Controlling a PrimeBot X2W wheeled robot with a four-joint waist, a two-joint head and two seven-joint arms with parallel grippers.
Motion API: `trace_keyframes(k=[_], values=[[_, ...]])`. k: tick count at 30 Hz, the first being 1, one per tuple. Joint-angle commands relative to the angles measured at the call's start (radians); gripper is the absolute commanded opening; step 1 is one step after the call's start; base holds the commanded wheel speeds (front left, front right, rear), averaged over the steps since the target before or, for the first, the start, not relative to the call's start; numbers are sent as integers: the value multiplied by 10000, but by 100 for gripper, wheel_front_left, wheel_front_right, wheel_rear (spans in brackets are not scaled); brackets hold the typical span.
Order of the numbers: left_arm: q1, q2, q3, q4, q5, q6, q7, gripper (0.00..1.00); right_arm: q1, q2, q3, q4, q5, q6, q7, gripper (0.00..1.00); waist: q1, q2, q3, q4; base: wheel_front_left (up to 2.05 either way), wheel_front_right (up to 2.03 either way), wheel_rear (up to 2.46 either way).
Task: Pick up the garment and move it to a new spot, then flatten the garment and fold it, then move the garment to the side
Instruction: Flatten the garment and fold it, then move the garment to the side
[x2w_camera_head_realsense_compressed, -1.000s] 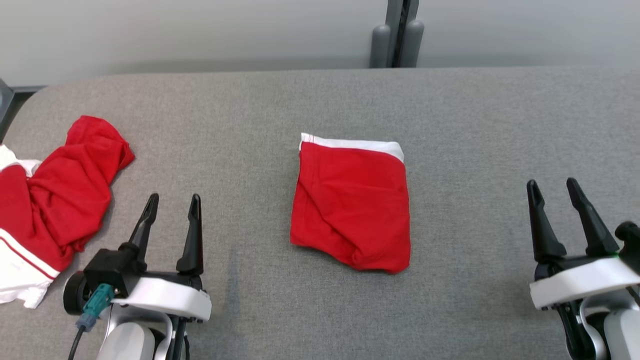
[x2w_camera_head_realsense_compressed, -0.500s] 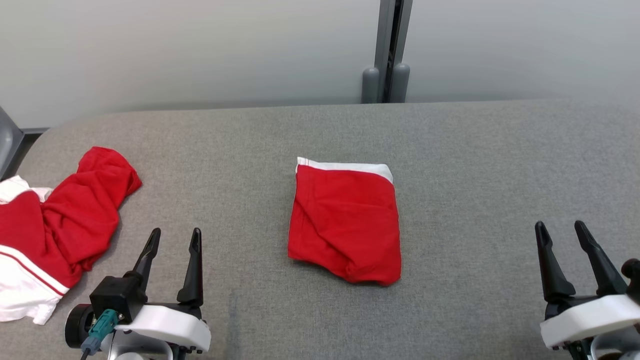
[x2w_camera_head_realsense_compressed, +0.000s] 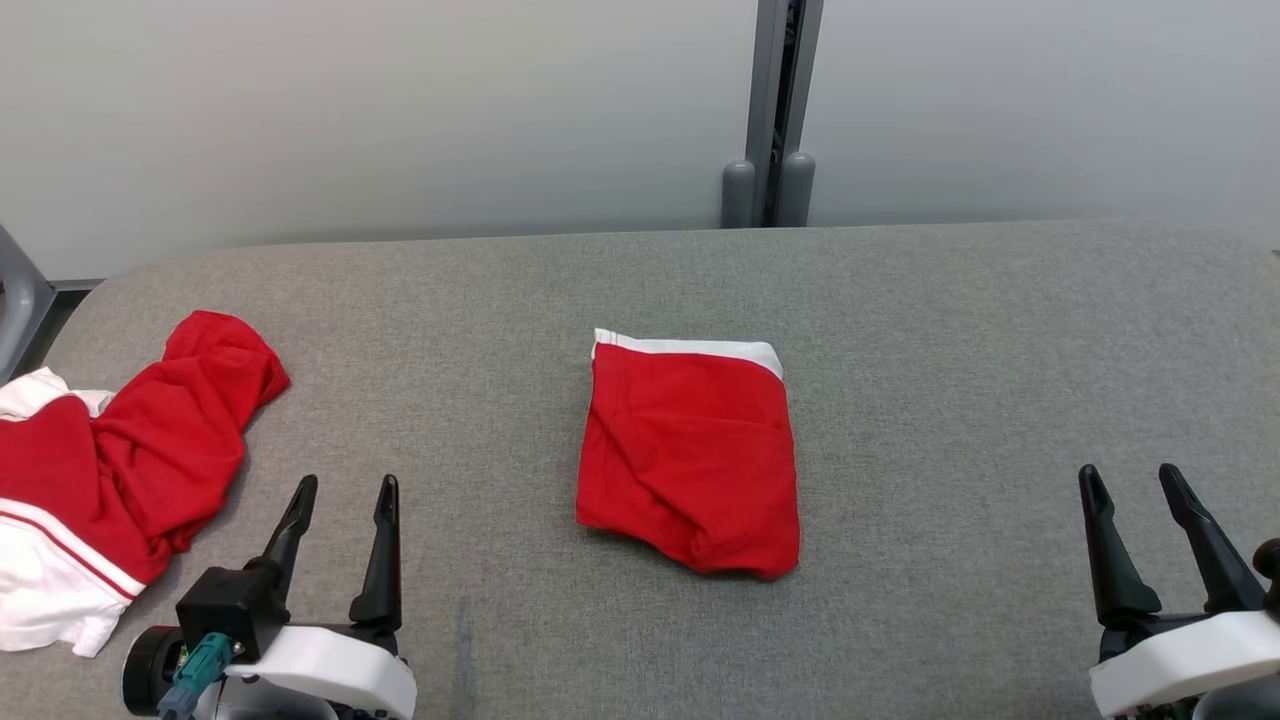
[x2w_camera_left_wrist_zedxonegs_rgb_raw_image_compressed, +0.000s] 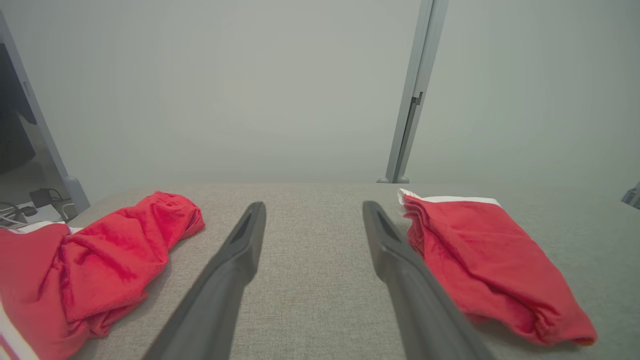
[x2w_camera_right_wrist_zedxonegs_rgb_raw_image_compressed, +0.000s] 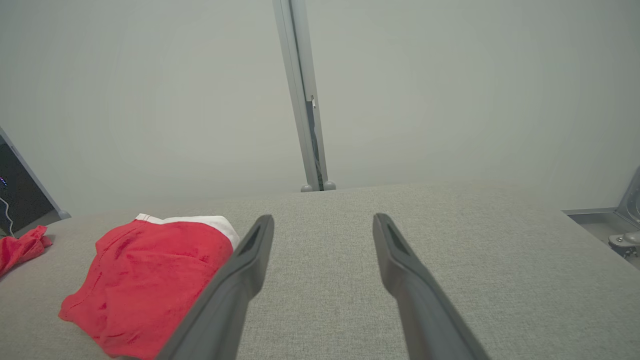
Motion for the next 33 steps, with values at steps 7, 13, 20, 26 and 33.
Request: trace_keyframes(k=[7, 13, 20, 26, 33], values=[[121, 144, -32, -67, -24, 79, 35, 100, 34, 20, -16, -138, -106, 5, 16, 100, 0, 0, 29, 28, 0, 0, 0], [132, 153, -73, -37, -89, 110, 20, 100, 54, 37, -39, -125, -120, 5, 41, 100, 0, 0, 28, 45, 0, 0, 0], [11, 156, -132, -17, -117, 149, 7, 100, 23, 44, -51, -64, -123, 5, 59, 100, 0, 0, 96, 76, 0, 0, 0], [-322, 117, -233, -52, -113, 102, -20, 100, -208, 14, -39, -31, -159, 5, 91, 100, 0, 0, 394, 274, 0, 0, 0], [-951, 92, -426, -24, -57, -113, -191, 100, -927, -132, 598, 323, -91, 5, 255, 100, 0, 0, 1226, 783, 0, 0, 0]])
